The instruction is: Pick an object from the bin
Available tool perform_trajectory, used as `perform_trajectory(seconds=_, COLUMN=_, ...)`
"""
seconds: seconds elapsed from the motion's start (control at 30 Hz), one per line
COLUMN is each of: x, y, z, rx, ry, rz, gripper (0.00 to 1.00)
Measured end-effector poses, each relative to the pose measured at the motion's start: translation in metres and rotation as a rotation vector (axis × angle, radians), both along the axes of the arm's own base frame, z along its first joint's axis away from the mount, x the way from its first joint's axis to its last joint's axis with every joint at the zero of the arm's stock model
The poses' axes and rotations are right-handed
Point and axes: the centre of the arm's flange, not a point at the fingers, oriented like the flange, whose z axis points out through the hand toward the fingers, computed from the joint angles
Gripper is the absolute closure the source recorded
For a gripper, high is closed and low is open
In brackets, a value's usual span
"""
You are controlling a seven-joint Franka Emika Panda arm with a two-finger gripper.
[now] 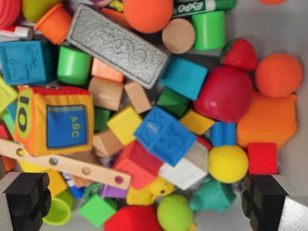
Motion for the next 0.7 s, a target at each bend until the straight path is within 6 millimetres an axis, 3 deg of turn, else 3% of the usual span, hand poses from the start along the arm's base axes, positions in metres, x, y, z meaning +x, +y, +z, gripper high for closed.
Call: perform_trajectory(seconds=0.7, x=-0.0007, y=0.0031, z=-0.0018, rx=0.002, ry=0.003, rz=0.041, gripper=0.0)
